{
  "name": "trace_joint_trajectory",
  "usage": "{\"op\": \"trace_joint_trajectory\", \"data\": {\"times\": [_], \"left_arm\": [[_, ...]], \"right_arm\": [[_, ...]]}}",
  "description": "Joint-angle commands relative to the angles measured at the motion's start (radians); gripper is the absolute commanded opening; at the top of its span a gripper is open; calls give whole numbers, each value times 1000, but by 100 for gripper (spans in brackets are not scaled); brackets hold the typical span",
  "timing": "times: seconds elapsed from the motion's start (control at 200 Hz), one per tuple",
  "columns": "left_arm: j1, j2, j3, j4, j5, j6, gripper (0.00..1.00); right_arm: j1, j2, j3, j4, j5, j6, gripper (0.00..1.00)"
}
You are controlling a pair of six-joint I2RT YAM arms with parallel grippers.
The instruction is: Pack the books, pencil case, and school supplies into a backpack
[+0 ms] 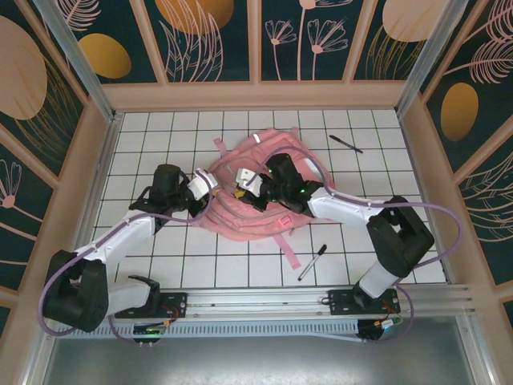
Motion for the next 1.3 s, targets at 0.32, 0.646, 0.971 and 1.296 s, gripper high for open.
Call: {"op": "trace_joint_trajectory", "data": {"times": [0.32, 0.646, 0.971, 1.296], "left_arm": [[105, 40, 5, 2, -86, -3, 0], [104, -125, -47, 34, 143, -113, 0], [101, -180, -98, 24, 169, -139, 0], [103, -166, -82, 11, 3, -82, 0]], "right_arm": [[-67, -127, -125, -185, -209, -477, 0], [60, -38, -3, 61, 91, 123, 59], [127, 130, 78, 49, 285, 163, 59], [167, 111, 150, -164, 331, 38, 0]]}}
